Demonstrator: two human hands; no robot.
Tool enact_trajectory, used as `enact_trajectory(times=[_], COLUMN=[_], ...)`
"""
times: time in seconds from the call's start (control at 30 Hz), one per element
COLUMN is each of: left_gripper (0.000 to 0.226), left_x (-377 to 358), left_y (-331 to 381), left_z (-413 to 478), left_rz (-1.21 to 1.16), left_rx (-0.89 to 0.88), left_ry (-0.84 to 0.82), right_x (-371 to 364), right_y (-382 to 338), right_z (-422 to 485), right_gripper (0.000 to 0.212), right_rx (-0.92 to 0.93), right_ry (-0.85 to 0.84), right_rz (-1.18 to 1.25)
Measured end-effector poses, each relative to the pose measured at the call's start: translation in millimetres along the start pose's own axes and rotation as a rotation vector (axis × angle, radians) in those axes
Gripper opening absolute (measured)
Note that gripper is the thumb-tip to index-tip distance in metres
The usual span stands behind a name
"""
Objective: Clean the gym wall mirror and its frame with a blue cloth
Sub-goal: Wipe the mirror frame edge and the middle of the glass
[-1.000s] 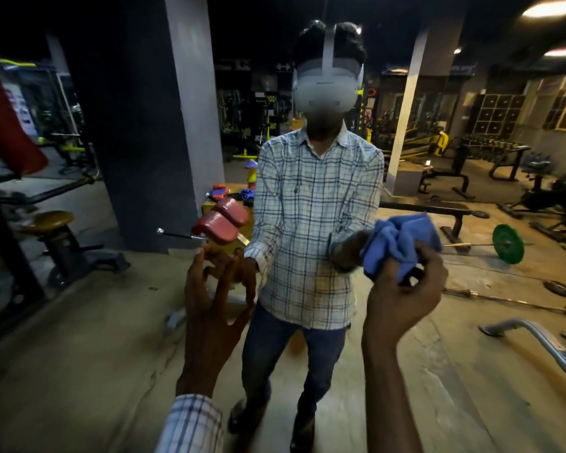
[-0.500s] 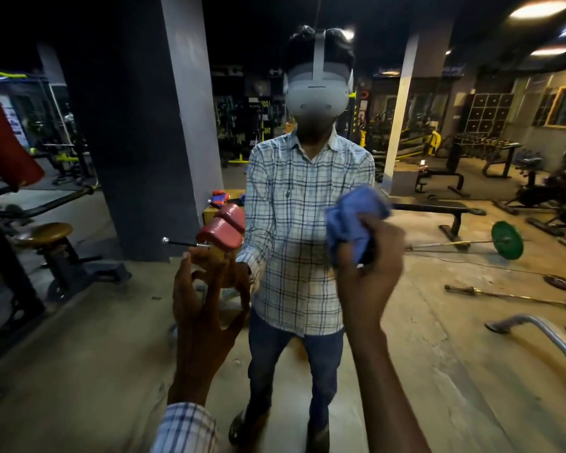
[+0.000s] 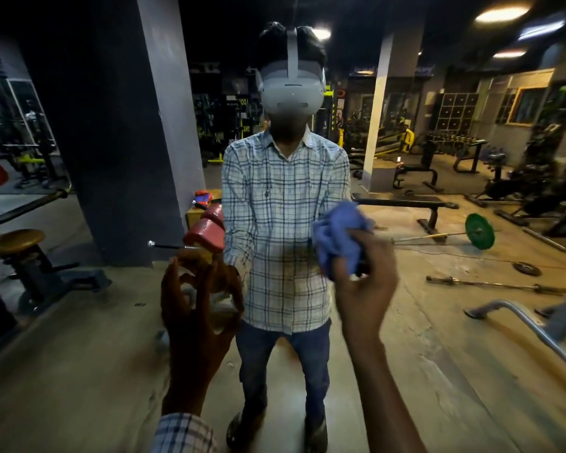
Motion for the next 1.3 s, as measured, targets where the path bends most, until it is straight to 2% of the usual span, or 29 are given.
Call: enact_trajectory(times=[0.03, 0.07, 0.1, 0.13, 0.23, 0.27, 0.3, 0.4, 0.43, 0.47, 0.57, 0.63, 0.67, 0.7, 0.77, 0.8, 0.83, 0.87, 0.93, 0.97, 1.0, 1.1, 1.13, 1.17, 1.2, 1.3], left_gripper=[0.095, 0.094, 0.095, 0.097, 0.098, 0.096, 0.095, 0.097, 0.099, 0.099, 0.100, 0.103, 0.104, 0.104, 0.104, 0.105, 0.106, 0.106, 0.103, 0.102, 0.101, 0.104, 0.105, 0.104, 0.103, 0.104], left_x=[4, 7, 9, 11, 10, 8, 7, 2, -1, -2, -6, -6, -5, -4, -3, -3, -3, -4, -4, -3, -3, 2, 4, 6, 8, 13], left_y=[-4, -8, -11, -13, -18, -20, -23, -30, -32, -33, -36, -36, -37, -37, -37, -38, -38, -40, -42, -43, -44, -49, -53, -56, -59, -65], left_z=[1, 2, 2, 2, 1, 0, -1, -5, -6, -6, -7, -7, -7, -7, -7, -6, -6, -7, -6, -5, -6, -3, -2, 0, 2, 3], left_rz=[0.000, 0.004, 0.006, 0.004, -0.010, -0.018, -0.029, -0.035, -0.033, -0.035, -0.044, -0.042, -0.045, -0.048, -0.049, -0.053, -0.055, -0.058, -0.062, -0.061, -0.061, -0.081, -0.091, -0.095, -0.087, -0.074], left_rx=[-0.007, -0.002, 0.015, 0.026, 0.025, 0.025, 0.029, 0.020, 0.013, 0.005, 0.011, 0.013, 0.010, 0.001, -0.018, -0.015, -0.011, -0.006, 0.004, 0.010, 0.006, -0.022, -0.019, -0.010, -0.007, -0.035], left_ry=[0.016, 0.020, 0.011, 0.000, -0.010, -0.008, -0.012, -0.044, -0.051, -0.052, -0.059, -0.065, -0.063, -0.057, -0.042, -0.041, -0.044, -0.048, -0.052, -0.058, -0.060, -0.044, -0.034, -0.026, -0.019, -0.045], right_x=[16, 24, 20, 5, -45, -42, -30, 23, 26, 20, -14, -13, -4, 10, 31, 29, 21, 9, -18, -22, -17, 9, 9, -2, -17, -60], right_y=[7, 14, 13, 10, 0, 4, 12, 44, 47, 44, 33, 39, 47, 57, 76, 79, 75, 69, 51, 48, 50, 65, 65, 59, 49, 14], right_z=[0, -5, -11, -20, -63, -71, -73, -76, -78, -81, -102, -114, -119, -123, -135, -141, -146, -149, -151, -153, -152, -148, -147, -145, -144, -150], right_gripper=[0.034, 0.036, 0.037, 0.036, 0.031, 0.029, 0.028, 0.031, 0.031, 0.031, 0.032, 0.033, 0.031, 0.031, 0.032, 0.034, 0.036, 0.036, 0.033, 0.033, 0.035, 0.034, 0.035, 0.037, 0.042, 0.050], right_rx=[-0.073, -0.134, -0.152, -0.125, 0.000, 0.023, 0.009, -0.251, -0.283, -0.265, -0.168, -0.116, -0.129, -0.203, -0.455, -0.543, -0.567, -0.532, -0.403, -0.352, -0.354, -0.538, -0.553, -0.536, -0.500, -0.277], right_ry=[0.207, 0.339, 0.366, 0.272, -0.305, -0.335, -0.240, 0.303, 0.354, 0.310, -0.072, -0.178, -0.121, 0.004, 0.316, 0.398, 0.400, 0.331, 0.075, 0.005, 0.027, 0.394, 0.457, 0.442, 0.358, -0.043], right_rz=[0.035, 0.063, 0.072, 0.069, 0.021, -0.015, -0.041, 0.002, 0.006, -0.003, -0.022, -0.099, -0.120, -0.112, -0.036, -0.025, -0.042, -0.053, -0.055, -0.065, -0.072, -0.020, -0.008, -0.014, -0.010, -0.034])
Point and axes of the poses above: each hand's wrist, its own z-axis towards the middle knuckle, its own x-axis out of the back of the hand, y = z × x, the point moved 6 cm from there along z, towards the middle knuckle, and after that the axes turned 10 degrees about z, right-handed, at the moved point
